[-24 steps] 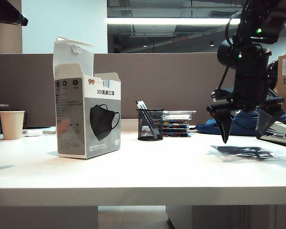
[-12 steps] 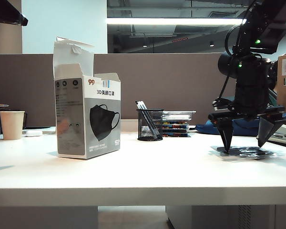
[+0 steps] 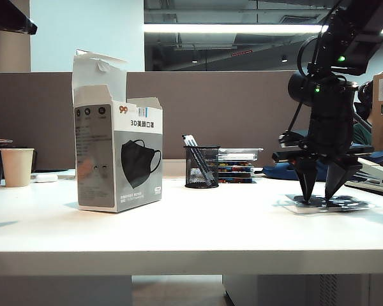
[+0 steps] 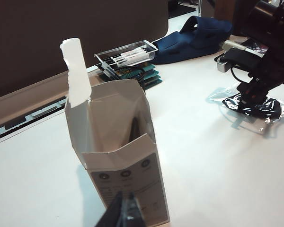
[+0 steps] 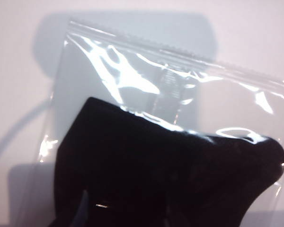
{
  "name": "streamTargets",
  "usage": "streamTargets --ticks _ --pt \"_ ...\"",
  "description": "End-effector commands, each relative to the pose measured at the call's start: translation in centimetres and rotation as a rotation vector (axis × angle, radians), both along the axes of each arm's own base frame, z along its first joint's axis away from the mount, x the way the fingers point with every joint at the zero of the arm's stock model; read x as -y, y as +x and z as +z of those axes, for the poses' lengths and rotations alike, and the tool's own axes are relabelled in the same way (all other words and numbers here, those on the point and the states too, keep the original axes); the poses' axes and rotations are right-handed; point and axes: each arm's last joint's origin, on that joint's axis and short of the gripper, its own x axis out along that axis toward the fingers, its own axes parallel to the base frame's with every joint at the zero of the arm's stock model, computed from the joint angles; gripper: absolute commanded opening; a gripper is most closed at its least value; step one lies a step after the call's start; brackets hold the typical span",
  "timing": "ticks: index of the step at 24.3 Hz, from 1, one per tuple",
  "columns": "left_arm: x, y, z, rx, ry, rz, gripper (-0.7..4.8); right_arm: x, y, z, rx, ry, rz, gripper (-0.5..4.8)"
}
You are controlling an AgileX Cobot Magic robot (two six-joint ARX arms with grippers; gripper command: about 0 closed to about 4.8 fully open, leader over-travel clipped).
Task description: Put the mask into the mask box.
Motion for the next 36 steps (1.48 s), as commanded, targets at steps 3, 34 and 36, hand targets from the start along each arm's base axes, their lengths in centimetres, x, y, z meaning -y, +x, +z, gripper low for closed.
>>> streamTargets --ticks 3,34,36 --pt "0.0 0.0 0.3 0.018 0.003 -0.001 -0.06 0.4 -0.4 -1.5 -0.072 -0.043 -0.012 -0.03" --pt "0.0 -0.1 -0.1 -0.027 0.004 -0.001 -0.06 0.1 -1.8 3.9 -0.012 0.092 0.042 4.54" --pt "0.0 -0.1 -0.1 -0.026 0.004 -0.001 -0.06 0.3 -1.8 4.2 0.007 0.075 0.031 4.54"
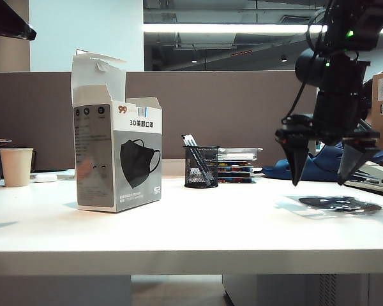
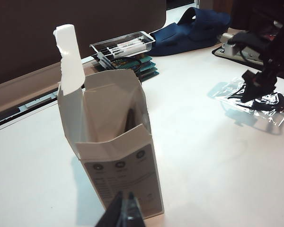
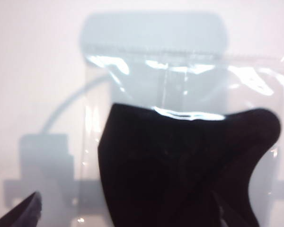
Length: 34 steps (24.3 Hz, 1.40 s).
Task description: Put the mask into the mask box.
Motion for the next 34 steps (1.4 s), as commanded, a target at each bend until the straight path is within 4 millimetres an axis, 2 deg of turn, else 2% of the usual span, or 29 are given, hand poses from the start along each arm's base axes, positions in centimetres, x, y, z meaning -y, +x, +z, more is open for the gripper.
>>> streamTargets --ticks 1,4,7,13,17,24,34 --pt "0.0 0.0 0.2 0.011 0.003 -0.001 -0.06 0.1 0.1 0.7 0.037 -0.019 -0.013 4.55" --pt "0.0 0.0 0.2 0.011 0.003 -0.001 -0.06 0.3 0.3 0.3 0.032 -0.032 -0.021 4.55" --pt "0.0 0.0 0.2 0.011 0.003 -0.001 -0.06 0.7 0.7 0.1 0.072 -0.142 -0.015 4.55" --pt "0.0 0.0 0.2 0.011 0.003 -0.001 -0.06 2.2 1.2 0.1 0.087 -0.124 -0.051 4.64" --pt "0.0 0.0 0.2 0.011 0.003 -0.001 -0.06 3.3 1.3 -0.9 0.027 -0.039 -0.052 4.64" --pt "0.0 0.0 0.2 0.011 0.003 -0.001 -0.06 2.9 1.5 -2.6 -0.031 -0.019 -0.042 4.78" --pt "0.0 0.0 0.2 0.014 0.003 -0.001 -0.06 2.9 1.6 -6.0 -0.137 -0.117 -0.066 4.68"
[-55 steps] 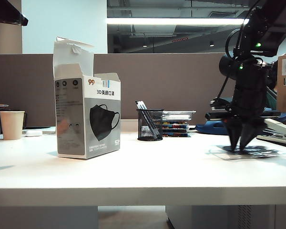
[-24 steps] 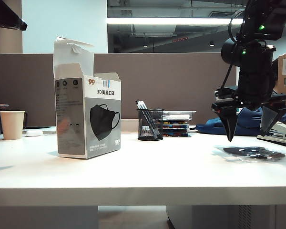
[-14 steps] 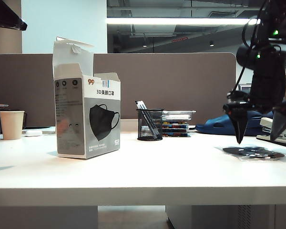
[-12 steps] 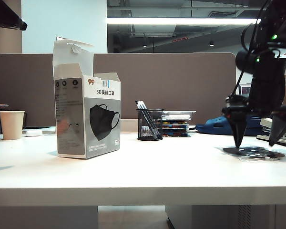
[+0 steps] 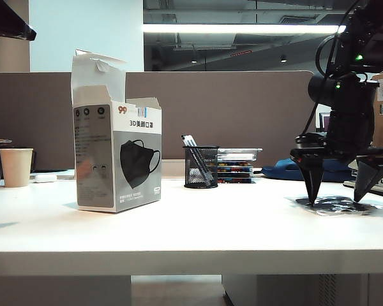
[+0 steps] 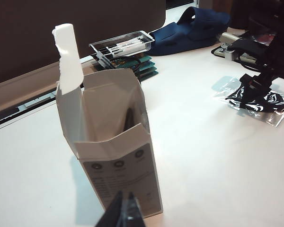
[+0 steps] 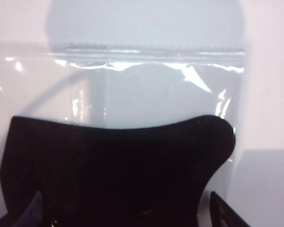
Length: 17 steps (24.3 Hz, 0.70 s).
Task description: Put the mask into the mask box.
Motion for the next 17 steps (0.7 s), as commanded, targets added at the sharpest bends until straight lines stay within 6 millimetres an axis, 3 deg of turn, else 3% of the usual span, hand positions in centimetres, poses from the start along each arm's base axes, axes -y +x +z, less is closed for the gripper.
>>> streamTargets --ticks 1,6,13,17 --pt "-0.04 0.00 0.26 0.019 0.003 0.000 -0.06 0.21 -0.34 -2.60 -0.095 -0.072 -0.017 4.50" --pt "-0.03 0.01 0.29 0.022 0.003 -0.001 -0.06 0.07 -0.49 -3.52 -0.138 -0.078 -0.012 1.89" --pt "-0.03 0.01 0.29 0.022 0.003 -0.001 -0.06 0.05 -0.51 -3.50 -0.139 -0.078 -0.011 0.78" --pt "-0.04 0.07 0.53 0.050 0.003 0.002 0.01 -0.09 -0.51 -3.08 -0.133 -0.031 0.002 0.48"
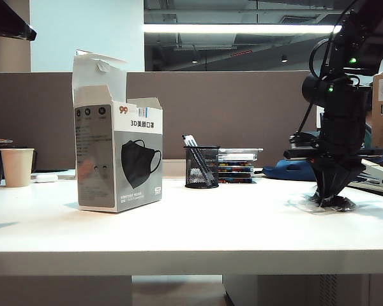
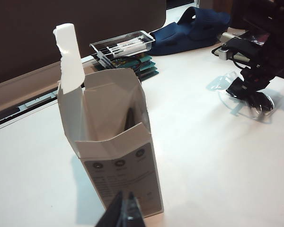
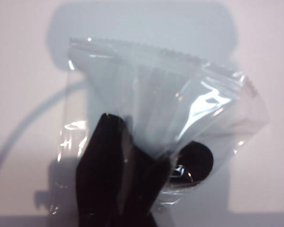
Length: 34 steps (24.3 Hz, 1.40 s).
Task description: Put the mask into the mask box.
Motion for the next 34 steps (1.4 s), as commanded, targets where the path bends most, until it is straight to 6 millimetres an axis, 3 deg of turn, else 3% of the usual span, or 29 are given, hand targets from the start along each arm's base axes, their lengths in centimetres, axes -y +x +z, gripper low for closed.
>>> streamTargets --ticks 1,6,8,11,15,20,26,34 --pt "-0.1 0.1 0.6 0.062 0.004 0.008 0.14 0.4 -1.0 -2.3 -0.144 -0.003 0.001 0.48" --pt "-0.2 0.4 1.9 0.199 0.012 0.084 2.18 0.0 -0.8 -0.3 -0.061 0.122 0.041 0.17" --pt "-0.3 0.5 2.1 0.220 0.012 0.092 2.47 -0.3 -0.7 1.1 -0.004 0.196 0.072 0.17" --pt "-0.2 0.9 1.7 0.201 0.014 0.092 2.47 -0.7 -0.7 2.5 0.053 0.270 0.112 0.17" --pt "-0.2 2.9 0.8 0.190 0.014 0.091 2.47 -2.1 -0.9 5.7 0.190 0.417 0.225 0.08" --pt "-0.1 4.5 -0.1 0.190 0.011 0.090 2.47 -4.0 -1.3 8.0 0.287 0.526 0.344 0.08" --pt "0.0 6.4 -1.3 0.178 0.002 0.080 2.47 -7.8 -1.5 10.1 0.407 0.624 0.504 0.08" --pt "0.1 8.2 -0.9 0.196 -0.057 0.085 2.39 -12.4 -2.0 12.3 0.615 0.736 0.668 0.08"
